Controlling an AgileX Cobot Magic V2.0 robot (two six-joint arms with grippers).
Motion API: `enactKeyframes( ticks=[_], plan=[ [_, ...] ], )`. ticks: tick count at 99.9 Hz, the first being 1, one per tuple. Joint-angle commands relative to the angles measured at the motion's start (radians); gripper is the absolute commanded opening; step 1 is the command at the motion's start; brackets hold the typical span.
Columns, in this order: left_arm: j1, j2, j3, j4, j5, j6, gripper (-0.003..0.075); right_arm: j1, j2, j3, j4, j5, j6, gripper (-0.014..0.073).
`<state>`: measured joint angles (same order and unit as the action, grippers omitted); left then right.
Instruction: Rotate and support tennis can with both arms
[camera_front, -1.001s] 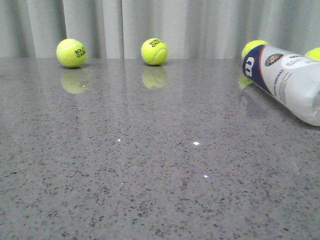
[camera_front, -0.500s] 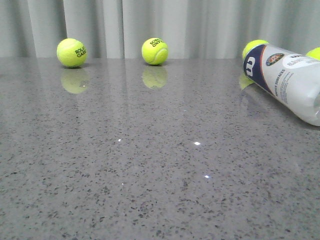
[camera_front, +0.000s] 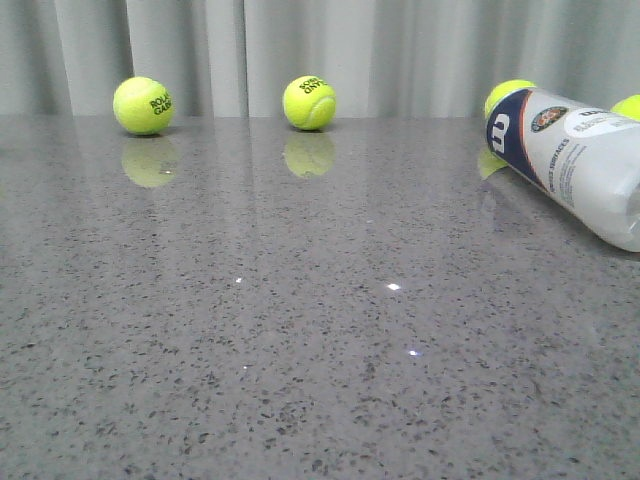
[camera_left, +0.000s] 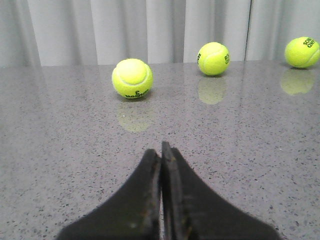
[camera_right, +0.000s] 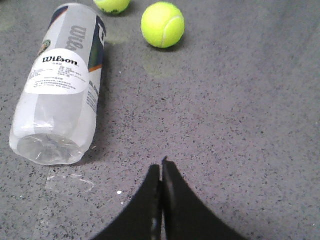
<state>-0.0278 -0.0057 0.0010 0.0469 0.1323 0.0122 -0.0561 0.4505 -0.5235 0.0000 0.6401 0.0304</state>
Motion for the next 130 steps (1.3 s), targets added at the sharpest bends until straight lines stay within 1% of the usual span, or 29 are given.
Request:
enactKeyframes(
  ticks=[1, 3, 6, 7, 8, 10, 11, 15, 17, 20, 21, 28, 34, 51, 66, 76, 95, 130],
  plan=[
    [-0.002, -0.034, 0.044, -0.007, -0.086, -0.012, -0.0018, -0.004, 0.107, -0.112, 0.029, 0.005, -0.003, 0.0157],
    [-0.002, -0.034, 0.044, -0.007, -0.086, -0.012, -0.0018, -0.004, 0.129, -0.132, 0.037, 0.016, -0.003, 0.0192],
    [-0.002, -0.034, 0.044, -0.007, -0.086, -0.012, -0.0018, -0.004, 0.157, -0.157, 0.052, 0.026, -0.003, 0.0290],
    [-0.002, -0.034, 0.044, -0.007, -0.086, -0.012, -0.0018, -0.004, 0.171, -0.170, 0.054, 0.031, -0.003, 0.0311],
    [-0.002, -0.034, 0.044, -0.007, -0.086, -0.012, -0.0018, -0.004, 0.178, -0.176, 0.057, 0.034, -0.003, 0.0353],
    [-0.002, -0.034, 0.044, -0.007, -0.086, -0.012, -0.0018, -0.004, 0.199, -0.195, 0.059, 0.041, -0.003, 0.0395],
    [-0.002, -0.034, 0.044, -0.007, -0.086, -0.012, -0.0018, -0.004, 0.206, -0.207, 0.061, 0.043, -0.003, 0.0437],
    [-0.002, -0.034, 0.044, -0.007, -0.086, -0.012, -0.0018, -0.004, 0.245, -0.237, 0.062, 0.058, -0.003, 0.0556],
    [-0.002, -0.034, 0.044, -0.007, -0.086, -0.012, -0.0018, -0.004, 0.265, -0.256, 0.062, 0.066, -0.003, 0.0591],
    [-0.002, -0.034, 0.044, -0.007, -0.086, -0.012, -0.0018, -0.004, 0.291, -0.280, 0.062, 0.077, -0.003, 0.0666],
    [-0.002, -0.034, 0.044, -0.007, -0.086, -0.012, -0.0018, -0.004, 0.304, -0.293, 0.062, 0.084, -0.003, 0.0671],
    [-0.002, -0.034, 0.044, -0.007, -0.086, -0.012, -0.0018, -0.002, 0.366, -0.358, 0.075, 0.129, -0.003, 0.0641],
    [-0.002, -0.034, 0.044, -0.007, -0.086, -0.012, -0.0018, -0.002, 0.420, -0.412, 0.112, 0.172, -0.003, 0.0631],
    [-0.002, -0.034, 0.044, -0.007, -0.086, -0.012, -0.0018, -0.002, 0.591, -0.580, 0.252, 0.329, -0.003, 0.0631],
    [-0.002, -0.034, 0.044, -0.007, -0.086, -0.012, -0.0018, -0.002, 0.753, -0.701, 0.332, 0.408, -0.003, 0.0631],
    [-0.002, -0.034, 0.044, -0.007, -0.086, -0.012, -0.0018, 0.001, 0.834, -0.752, 0.366, 0.418, -0.003, 0.0631],
    [-0.002, -0.034, 0.044, -0.007, -0.086, -0.012, -0.0018, 0.030, 0.989, -0.832, 0.368, 0.418, -0.006, 0.0631],
    [-0.002, -0.034, 0.044, -0.007, -0.086, -0.012, -0.0018, 0.060, 1.204, -0.898, 0.379, 0.416, -0.014, 0.0631]
  ],
)
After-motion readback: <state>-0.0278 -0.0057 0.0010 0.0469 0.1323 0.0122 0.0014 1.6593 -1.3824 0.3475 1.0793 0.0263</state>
